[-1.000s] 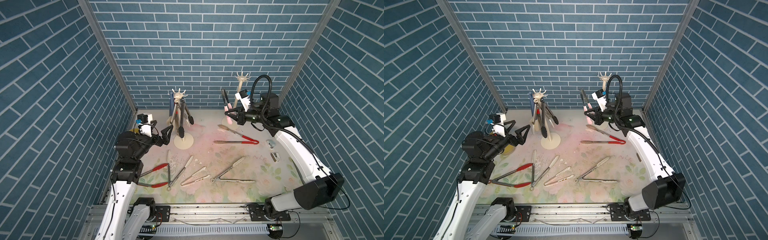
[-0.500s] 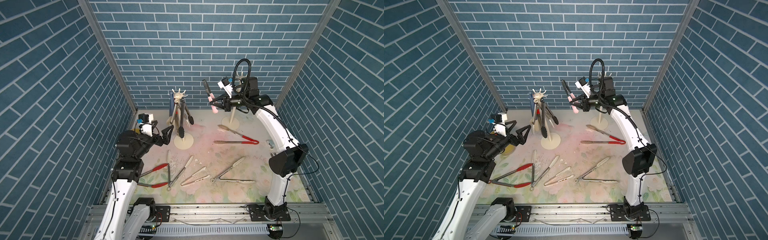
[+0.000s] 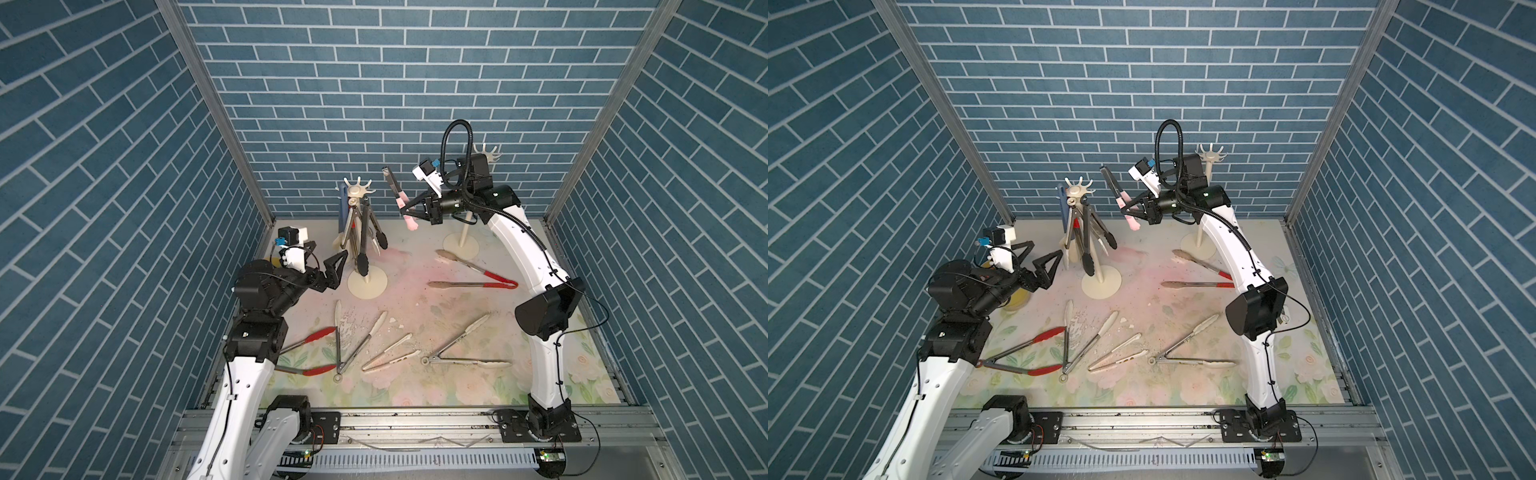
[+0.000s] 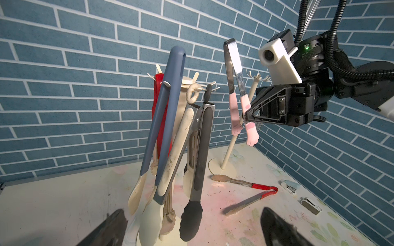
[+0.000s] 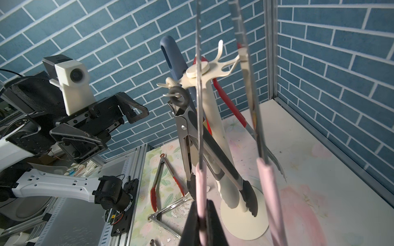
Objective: Hang food tongs on kitchen utensil racks
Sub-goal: Hang the food tongs on the rack.
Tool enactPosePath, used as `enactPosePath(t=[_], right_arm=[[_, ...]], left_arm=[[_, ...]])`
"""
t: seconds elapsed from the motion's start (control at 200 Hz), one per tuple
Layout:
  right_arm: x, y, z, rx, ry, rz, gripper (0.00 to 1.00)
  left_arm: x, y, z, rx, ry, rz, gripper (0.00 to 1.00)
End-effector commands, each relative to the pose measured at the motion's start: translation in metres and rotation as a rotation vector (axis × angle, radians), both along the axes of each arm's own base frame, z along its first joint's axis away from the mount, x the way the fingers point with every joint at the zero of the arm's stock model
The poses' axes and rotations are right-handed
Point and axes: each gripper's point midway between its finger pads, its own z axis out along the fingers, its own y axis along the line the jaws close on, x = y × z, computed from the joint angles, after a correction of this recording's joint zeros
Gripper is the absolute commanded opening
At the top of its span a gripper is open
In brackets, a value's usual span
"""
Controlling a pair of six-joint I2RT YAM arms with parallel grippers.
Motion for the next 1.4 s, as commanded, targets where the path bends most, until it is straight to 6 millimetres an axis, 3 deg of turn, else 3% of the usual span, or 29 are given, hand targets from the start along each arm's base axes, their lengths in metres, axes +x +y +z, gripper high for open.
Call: enactPosePath(t=[0.0, 0.32, 0.35, 1.17, 1.28, 1.395], right_arm=[[-0.009, 0.009, 0.002, 0.017, -0.062, 0.067, 0.0], [-0.019, 0.02, -0.004, 0.002, -0.063, 0.091, 0.0], [-0.012, 0.024, -0.019, -0.013, -0.035, 0.091, 0.0], [-0.018, 0.031, -0.06, -0.097, 0.034, 0.122, 0.0], [-0.016, 0.027, -0.056, -0.1, 0.021, 0.106, 0.24], [-0.011, 0.021, -0.051, -0.103, 0.01, 0.079, 0.4]], left_arm=[[-0.001, -0.002, -0.003, 0.005, 0.004, -0.014, 0.99], [-0.001, -0.002, -0.002, 0.004, 0.003, -0.015, 0.99], [-0.001, -0.002, -0.002, 0.004, 0.003, -0.014, 0.99], [-0.002, -0.001, -0.002, 0.004, 0.0, -0.012, 0.99], [-0.001, -0.002, -0.002, 0.005, 0.002, -0.014, 0.99], [-0.002, -0.001, -0.002, 0.005, 0.0, -0.013, 0.99]])
